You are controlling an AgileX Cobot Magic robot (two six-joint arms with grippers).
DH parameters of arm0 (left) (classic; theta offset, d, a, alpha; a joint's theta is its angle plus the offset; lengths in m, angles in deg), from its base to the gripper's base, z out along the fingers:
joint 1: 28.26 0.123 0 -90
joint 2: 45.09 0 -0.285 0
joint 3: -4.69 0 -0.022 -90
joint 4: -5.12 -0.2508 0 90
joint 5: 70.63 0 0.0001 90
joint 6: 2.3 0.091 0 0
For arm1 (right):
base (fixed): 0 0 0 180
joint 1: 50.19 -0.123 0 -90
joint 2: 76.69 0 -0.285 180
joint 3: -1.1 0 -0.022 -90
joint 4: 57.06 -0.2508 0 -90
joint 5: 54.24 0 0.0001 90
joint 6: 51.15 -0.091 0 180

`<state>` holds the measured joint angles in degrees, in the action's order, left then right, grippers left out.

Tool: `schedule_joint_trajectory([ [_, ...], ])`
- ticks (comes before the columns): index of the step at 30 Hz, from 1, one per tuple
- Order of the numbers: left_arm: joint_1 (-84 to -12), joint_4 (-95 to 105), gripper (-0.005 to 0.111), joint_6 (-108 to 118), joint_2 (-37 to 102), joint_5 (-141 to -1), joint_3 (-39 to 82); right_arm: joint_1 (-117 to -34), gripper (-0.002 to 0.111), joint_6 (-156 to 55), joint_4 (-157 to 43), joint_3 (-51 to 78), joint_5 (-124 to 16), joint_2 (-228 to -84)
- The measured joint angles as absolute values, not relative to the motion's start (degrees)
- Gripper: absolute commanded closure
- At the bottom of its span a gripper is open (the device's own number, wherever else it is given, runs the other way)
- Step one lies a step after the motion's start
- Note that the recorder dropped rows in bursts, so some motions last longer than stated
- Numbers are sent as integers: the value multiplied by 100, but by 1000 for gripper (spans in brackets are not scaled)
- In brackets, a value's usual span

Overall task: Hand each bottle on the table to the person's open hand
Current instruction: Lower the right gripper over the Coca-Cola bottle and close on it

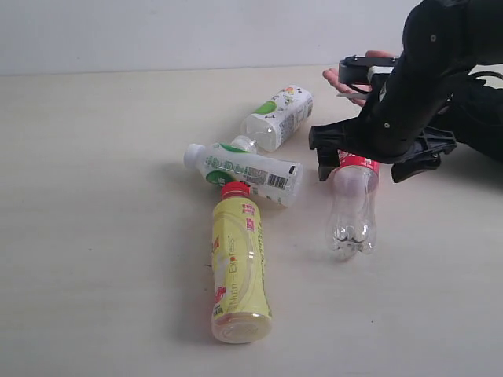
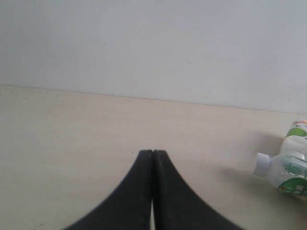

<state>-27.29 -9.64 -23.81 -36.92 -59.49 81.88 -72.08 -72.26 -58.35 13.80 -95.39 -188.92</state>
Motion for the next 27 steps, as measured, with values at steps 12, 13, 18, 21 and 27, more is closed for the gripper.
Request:
schedule_joint_trajectory([
  [12, -2729, -964, 107, -2381, -3692, -5949, 8188, -7212, 13, -7551, -5273, 1380, -8955, -19450],
  [13, -2729, -964, 107, -2381, -3692, -5949, 8188, -7212, 13, -7551, -5273, 1380, -8955, -19504],
  [18, -2729, -964, 107, -2381, -3692, -5949, 8188, -7212, 16, -7551, -5270, 1380, -8942, -19650],
  [21, -2729, -964, 107, -2381, -3692, -5949, 8188, -7212, 20, -7563, -5249, 1380, -8942, -19700],
  [27, -2729, -964, 107, -2381, -3692, -5949, 8188, -7212, 46, -7562, -5249, 1380, -8990, -19745],
])
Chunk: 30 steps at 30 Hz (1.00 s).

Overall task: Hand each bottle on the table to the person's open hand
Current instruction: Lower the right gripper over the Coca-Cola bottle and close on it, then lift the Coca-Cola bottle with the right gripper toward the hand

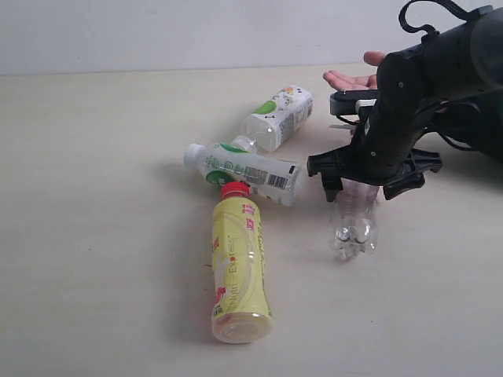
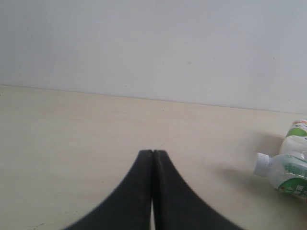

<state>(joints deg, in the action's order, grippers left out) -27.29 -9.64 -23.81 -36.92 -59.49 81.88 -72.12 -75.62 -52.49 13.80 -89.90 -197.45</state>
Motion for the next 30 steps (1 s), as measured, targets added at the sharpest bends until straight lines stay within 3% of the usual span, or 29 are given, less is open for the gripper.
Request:
schedule_joint_trajectory([
  [10, -2729, -964, 107, -2381, -3692, -5949, 8188, -7212, 108, -7562, -5101, 1380, -9163, -19745],
  [19, -2729, -964, 107, -2381, -3692, -5949, 8188, -7212, 108, -7508, -5097, 1380, -9399, -19589],
  [30, -2729, -964, 107, -2381, -3692, -5949, 8188, -7212, 108, -7203, -5224, 1382, -10411, -18329],
])
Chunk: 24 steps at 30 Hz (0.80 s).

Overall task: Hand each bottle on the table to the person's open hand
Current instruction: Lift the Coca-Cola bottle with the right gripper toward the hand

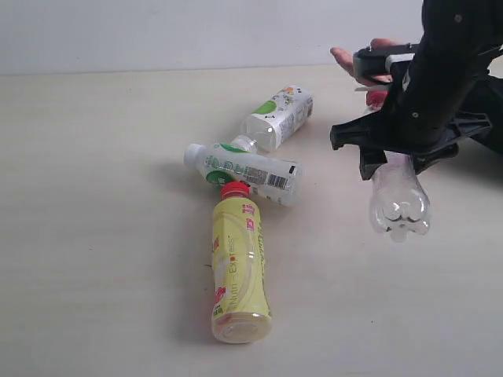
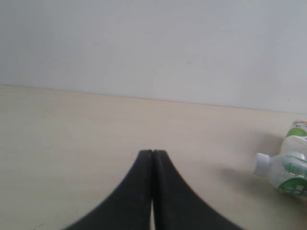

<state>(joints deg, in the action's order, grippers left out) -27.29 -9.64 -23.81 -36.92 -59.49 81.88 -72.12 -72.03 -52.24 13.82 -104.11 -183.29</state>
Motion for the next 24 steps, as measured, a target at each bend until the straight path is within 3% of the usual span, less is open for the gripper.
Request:
schedule_joint_trajectory([
  [12, -2729, -964, 107, -2381, -3692, -5949, 8188, -7212, 108, -6928, -5261, 766, -10978, -16832],
  [24, -2729, -964, 107, -2381, -3692, -5949, 8188, -6955, 108, -6276, -4804, 150, -10955, -18617],
])
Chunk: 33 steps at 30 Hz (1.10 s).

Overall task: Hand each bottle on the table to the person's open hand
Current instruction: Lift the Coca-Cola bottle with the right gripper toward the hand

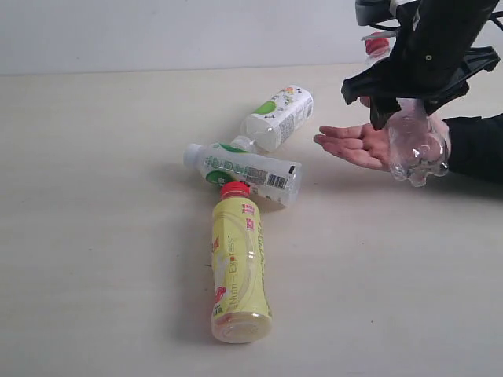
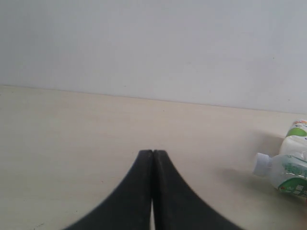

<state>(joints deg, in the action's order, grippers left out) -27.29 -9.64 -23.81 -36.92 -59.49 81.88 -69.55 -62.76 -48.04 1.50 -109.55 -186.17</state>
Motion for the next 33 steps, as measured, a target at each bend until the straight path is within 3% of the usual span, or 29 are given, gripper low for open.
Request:
schedule_joint_trajectory([
  [11, -2729, -964, 107, -2381, -3692, -5949, 8188, -6955, 108, -6027, -4653, 840, -10217, -18672],
  [27, -2729, -964, 107, -2381, -3692, -5949, 8188, -6955, 108, -6013, -4810, 849, -9881, -18939],
  [33, -2729, -964, 107, -2381, -3692, -5949, 8188, -6955, 92, -5999, -4810, 849, -9854, -19049],
])
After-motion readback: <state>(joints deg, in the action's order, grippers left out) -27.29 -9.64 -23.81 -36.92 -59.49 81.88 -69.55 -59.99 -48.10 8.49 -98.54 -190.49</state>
